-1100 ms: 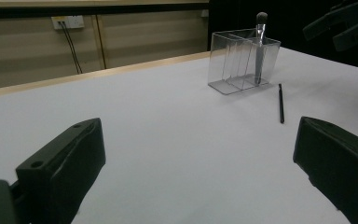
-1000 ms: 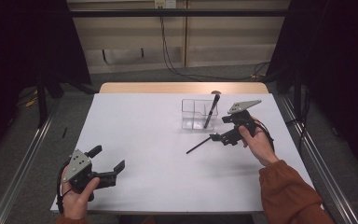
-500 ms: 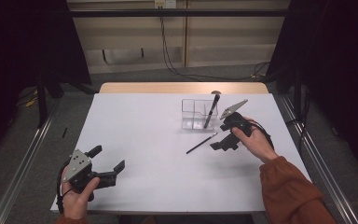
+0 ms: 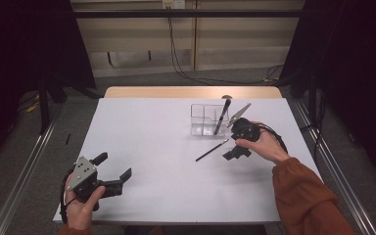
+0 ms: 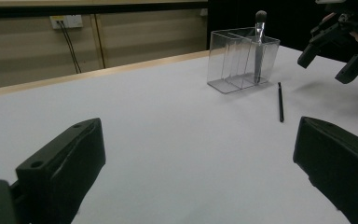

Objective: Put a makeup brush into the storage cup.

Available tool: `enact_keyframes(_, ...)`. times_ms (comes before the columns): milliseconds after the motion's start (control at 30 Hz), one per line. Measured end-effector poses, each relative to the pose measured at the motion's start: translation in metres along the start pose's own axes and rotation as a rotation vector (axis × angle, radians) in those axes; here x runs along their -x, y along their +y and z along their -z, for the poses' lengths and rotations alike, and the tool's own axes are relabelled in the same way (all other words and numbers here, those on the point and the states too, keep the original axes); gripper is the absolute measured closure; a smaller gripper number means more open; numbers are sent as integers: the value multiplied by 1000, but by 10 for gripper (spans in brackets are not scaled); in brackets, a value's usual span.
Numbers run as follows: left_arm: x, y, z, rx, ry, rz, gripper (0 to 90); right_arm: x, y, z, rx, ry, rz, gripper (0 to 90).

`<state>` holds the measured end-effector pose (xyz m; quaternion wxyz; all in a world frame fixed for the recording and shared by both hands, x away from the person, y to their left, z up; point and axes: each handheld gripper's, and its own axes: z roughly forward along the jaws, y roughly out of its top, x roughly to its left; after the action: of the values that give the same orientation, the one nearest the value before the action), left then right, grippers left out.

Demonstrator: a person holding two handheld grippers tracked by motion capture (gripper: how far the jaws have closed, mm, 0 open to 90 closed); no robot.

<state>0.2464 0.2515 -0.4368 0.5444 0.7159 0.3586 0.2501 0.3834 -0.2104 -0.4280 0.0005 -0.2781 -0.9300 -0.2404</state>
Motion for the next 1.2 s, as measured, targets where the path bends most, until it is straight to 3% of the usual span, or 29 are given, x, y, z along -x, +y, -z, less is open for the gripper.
enact_keyframes(433, 0, 0, 0, -2, -6, -7, 23, 1, 19, -9, -101, 20, 111, 60)
enact_keyframes(667, 0, 0, 0, -5, -10, -9, 23, 2, 27, -20, -143, 45, 137, 75)
enact_keyframes(833, 1, 0, 0, -5, -11, -13, 23, 1, 35, -26, -163, 46, 175, 90)
enact_keyframes(967, 1, 0, -1, -6, -14, -13, 23, 2, 42, -33, -200, 19, 188, 92)
enact_keyframes(1200, 0, 0, -1, -4, -16, -13, 23, 4, 49, -43, -234, 29, 204, 144)
